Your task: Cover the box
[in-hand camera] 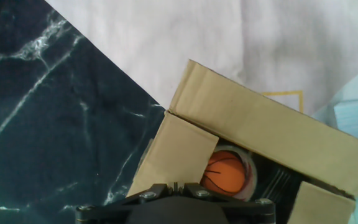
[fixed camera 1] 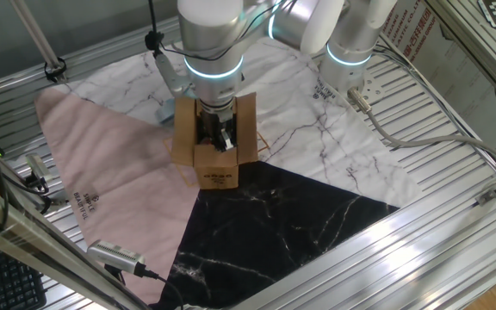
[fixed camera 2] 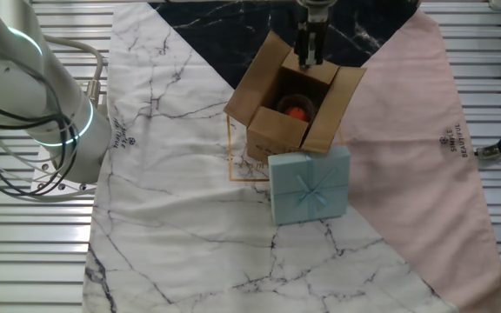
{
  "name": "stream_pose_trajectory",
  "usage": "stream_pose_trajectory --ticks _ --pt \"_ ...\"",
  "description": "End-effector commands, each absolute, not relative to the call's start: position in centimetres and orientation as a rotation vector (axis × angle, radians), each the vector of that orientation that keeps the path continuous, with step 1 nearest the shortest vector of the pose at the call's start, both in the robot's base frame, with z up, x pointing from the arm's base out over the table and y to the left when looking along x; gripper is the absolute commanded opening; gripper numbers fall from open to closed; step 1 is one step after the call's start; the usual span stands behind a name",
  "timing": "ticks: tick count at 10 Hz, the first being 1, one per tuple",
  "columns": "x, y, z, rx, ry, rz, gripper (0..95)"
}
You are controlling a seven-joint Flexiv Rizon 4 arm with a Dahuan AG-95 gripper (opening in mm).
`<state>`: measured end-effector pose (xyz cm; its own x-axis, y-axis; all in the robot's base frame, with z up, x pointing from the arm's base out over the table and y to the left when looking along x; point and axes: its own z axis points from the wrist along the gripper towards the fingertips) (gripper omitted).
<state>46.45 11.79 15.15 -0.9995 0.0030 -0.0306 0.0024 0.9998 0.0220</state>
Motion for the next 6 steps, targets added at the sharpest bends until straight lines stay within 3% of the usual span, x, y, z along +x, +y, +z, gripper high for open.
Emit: stream_pose_trajectory --ticks 1,6 --pt "46.5 11.7 14.9 0.004 3.110 0.036 0.0" --pt "46.8 11.8 13.6 0.019 3.103 0.044 0.0"
